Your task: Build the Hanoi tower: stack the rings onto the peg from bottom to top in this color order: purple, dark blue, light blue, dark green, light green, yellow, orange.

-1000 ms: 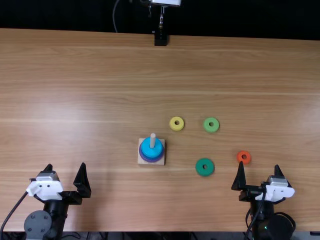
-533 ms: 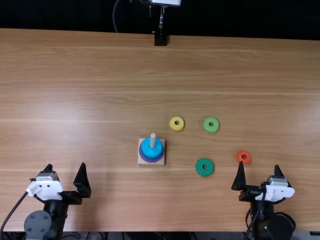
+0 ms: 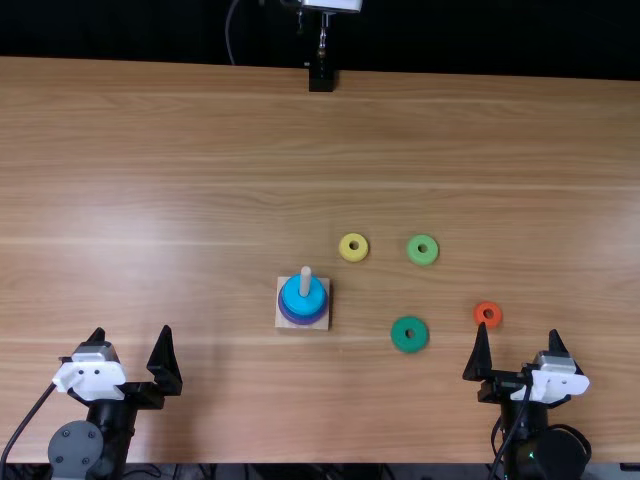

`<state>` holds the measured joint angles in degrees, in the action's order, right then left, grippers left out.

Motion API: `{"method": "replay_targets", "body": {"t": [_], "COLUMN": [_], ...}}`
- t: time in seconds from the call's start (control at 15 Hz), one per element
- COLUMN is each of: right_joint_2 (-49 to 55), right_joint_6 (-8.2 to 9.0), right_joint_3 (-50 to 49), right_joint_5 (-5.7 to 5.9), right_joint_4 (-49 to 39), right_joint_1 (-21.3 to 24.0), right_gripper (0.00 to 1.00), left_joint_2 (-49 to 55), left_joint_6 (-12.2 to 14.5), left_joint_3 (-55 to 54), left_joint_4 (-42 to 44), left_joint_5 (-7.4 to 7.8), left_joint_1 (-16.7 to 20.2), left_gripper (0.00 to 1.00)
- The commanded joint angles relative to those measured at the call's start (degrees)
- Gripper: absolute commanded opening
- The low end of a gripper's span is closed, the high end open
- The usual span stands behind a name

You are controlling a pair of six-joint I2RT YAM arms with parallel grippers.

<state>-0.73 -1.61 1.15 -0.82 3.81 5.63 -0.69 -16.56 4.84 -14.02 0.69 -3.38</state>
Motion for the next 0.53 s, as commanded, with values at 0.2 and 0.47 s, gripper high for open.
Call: {"method": "replay_targets", "body": {"t": [0.2, 0.47], "right_joint_2": [0.7, 0.7], "right_joint_6": [-0.08, 0.02], "right_joint_3": [-0.3, -0.3], "right_joint_5": [0.29, 0.29], "right_joint_4": [0.2, 0.3], "right_joint_1": [-0.4, -0.5], "right_gripper": [1.0, 1.0], "left_joint_2": [0.7, 0.7], "left_joint_6": [0.2, 0.2], "left_joint_3": [-3.3, -3.3], "left_joint_4": [-0.8, -0.8], "left_joint_5": [0.79, 0.79], "left_joint_1": [0.1, 0.1], "left_gripper": [1.0, 1.0]}}
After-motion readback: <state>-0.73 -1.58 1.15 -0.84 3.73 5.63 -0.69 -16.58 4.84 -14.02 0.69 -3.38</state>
